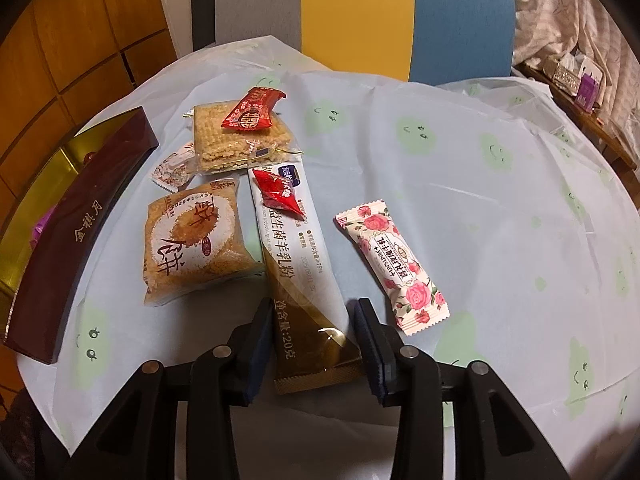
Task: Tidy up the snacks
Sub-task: 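Move the purple candy bag into the gold tray and open the left tool, then grasp the small red candy with the right tool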
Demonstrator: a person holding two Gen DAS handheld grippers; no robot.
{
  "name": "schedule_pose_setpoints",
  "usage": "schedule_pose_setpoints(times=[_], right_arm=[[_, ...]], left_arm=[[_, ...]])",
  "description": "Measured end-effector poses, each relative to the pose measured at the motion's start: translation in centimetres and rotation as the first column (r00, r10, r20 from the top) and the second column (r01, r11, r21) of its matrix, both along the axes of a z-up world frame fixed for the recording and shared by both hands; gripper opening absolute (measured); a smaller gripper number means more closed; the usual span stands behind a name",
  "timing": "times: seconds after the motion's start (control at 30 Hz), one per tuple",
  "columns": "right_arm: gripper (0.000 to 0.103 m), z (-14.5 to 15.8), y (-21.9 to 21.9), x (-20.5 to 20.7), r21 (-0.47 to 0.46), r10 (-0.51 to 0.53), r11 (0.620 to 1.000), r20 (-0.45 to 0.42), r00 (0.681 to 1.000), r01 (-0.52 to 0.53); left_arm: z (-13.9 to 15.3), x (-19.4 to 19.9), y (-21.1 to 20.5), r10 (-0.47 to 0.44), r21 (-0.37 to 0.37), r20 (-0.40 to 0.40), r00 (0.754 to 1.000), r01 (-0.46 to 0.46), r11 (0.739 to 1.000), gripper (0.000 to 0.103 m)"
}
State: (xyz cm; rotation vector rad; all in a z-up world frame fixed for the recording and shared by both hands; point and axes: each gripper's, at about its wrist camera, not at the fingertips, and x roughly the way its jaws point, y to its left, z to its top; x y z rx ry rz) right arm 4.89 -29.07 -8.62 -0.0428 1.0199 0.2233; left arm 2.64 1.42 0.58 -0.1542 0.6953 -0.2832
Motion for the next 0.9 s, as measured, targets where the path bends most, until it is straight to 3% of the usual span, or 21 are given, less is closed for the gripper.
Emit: schedule_pose_setpoints(times=[0.17, 0.37, 0.6, 0.7, 0.8, 0.9], right_arm=[[0.042, 1.1, -0.2, -0.1, 0.018, -0.009, 1.000, 0.019, 1.000, 0.008], [0.042, 2.9, 0.3, 0.9, 0.029, 0.002, 1.000, 0.071, 0.997, -0.004], [0.038, 3.3, 2.1, 4.3, 0.036, 0.031, 0.999, 0.063, 0.998, -0.034], [0.037, 2.4, 3.0, 5.7, 0.018, 0.042, 0.999, 0.035, 0.998, -0.043], [0.023, 1.6, 3.3, 6.6, -0.002, 0.041, 0.999, 0.016, 0.999, -0.041], [0.019, 1.1, 3.7, 7.0, -0.013, 0.046, 0.999, 0.011, 0.999, -0.046]], left_arm=[[-1.3, -1.8, -4.6, -0.197, 0.062, -0.009, 0.980, 0.197, 0.978, 0.072], [-3.5, -2.7, -7.9, -0.315, 0.088, -0.056, 0.947, 0.319, 0.944, 0.072], [-6.4, -1.9, -8.7, -0.329, 0.081, -0.133, 0.935, 0.341, 0.936, 0.064], [-6.6, -2.2, -8.5, -0.334, 0.078, -0.108, 0.937, 0.343, 0.936, 0.064], [-6.9, -2.6, -8.7, -0.336, 0.092, -0.091, 0.937, 0.344, 0.934, 0.065], [-7.0, -2.6, -8.8, -0.338, 0.099, -0.081, 0.938, 0.345, 0.933, 0.066]])
